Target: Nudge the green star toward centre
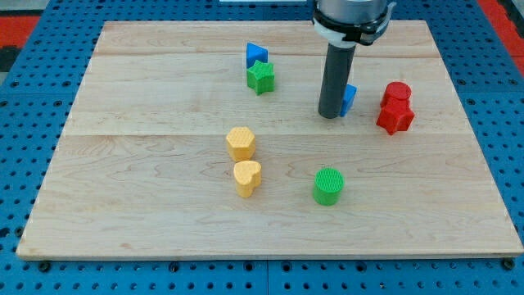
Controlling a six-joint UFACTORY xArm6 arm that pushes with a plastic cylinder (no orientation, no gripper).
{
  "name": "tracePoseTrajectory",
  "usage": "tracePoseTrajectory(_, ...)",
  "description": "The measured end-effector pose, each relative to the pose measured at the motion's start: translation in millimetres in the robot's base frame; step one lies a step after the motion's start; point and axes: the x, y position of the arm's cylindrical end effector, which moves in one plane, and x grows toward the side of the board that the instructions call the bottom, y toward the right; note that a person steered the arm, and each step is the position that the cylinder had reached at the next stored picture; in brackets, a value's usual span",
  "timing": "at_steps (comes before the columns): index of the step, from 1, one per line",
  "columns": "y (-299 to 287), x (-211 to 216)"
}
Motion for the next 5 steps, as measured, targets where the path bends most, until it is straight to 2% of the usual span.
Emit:
tracePoseTrajectory(1, -45, -14)
tracePoseTrajectory(2, 11, -18)
tracePoseTrajectory(3, 32, -23)
tracePoseTrajectory(4, -27, -77)
tracePoseTrajectory(5, -24, -149)
